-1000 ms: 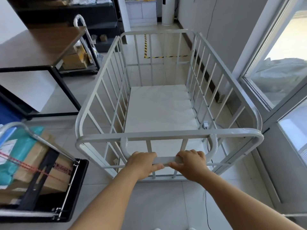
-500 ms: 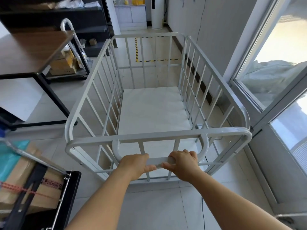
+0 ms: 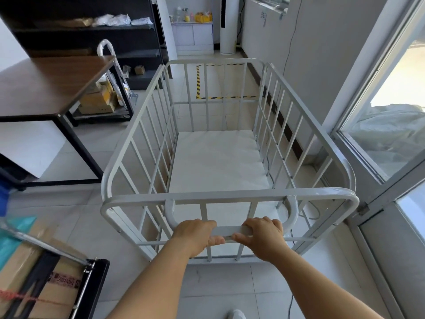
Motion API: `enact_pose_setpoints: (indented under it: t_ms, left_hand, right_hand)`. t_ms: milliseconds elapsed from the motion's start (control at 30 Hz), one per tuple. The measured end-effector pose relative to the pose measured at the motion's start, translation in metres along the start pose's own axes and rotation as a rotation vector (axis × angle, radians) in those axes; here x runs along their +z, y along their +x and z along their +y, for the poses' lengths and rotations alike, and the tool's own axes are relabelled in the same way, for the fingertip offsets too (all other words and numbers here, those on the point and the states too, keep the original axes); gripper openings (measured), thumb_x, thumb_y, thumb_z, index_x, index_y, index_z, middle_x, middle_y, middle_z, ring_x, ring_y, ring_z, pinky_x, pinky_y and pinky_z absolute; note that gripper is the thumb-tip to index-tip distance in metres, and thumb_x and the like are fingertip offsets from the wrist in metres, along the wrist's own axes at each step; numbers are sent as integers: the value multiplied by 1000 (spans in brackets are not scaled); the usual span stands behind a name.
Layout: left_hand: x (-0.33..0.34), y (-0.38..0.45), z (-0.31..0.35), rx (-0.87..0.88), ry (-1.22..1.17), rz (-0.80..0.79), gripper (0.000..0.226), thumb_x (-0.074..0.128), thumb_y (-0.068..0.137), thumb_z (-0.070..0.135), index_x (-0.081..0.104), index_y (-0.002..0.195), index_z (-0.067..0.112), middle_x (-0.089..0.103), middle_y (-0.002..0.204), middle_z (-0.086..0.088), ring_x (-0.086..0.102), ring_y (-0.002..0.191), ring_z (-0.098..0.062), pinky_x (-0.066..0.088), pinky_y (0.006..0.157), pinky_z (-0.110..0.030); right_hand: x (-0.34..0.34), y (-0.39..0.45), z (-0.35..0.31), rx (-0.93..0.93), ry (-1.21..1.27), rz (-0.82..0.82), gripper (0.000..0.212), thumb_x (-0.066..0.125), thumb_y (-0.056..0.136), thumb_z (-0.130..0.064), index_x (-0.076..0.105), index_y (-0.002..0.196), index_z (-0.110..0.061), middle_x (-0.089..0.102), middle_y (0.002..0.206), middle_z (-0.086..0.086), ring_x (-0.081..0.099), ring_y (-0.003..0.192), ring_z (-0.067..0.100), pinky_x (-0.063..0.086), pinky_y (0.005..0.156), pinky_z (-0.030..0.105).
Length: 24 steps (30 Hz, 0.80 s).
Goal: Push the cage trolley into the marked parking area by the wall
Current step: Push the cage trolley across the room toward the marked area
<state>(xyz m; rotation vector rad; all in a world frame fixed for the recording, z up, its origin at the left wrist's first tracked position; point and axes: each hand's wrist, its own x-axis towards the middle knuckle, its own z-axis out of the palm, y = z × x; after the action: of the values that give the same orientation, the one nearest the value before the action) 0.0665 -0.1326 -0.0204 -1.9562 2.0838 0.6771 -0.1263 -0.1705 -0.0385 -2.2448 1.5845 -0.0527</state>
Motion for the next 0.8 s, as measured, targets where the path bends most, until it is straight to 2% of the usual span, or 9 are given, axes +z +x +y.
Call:
enact_pose_setpoints:
  t_ms: [367,800]
  left_hand:
    - [-54,91,-31,-21,4,-12,52,42,92,60,53,118,16,65,110,-10,60,99,-31,44,76,-38]
    - [-117,187,-95,6,-21,-27,50,43,92,60,54,107,14,62,100,-9,58,90,-29,46,74,-39]
  right_hand:
    - [-25,105,1,-14,15,26,44,47,84,-68,62,100,-30,62,96,-11,48,98,13,24,84,27]
    - [-41,229,-23,26,0,46,46,46,83,-69,62,100,-29,63,95,-8,49,98,15,26,89,30]
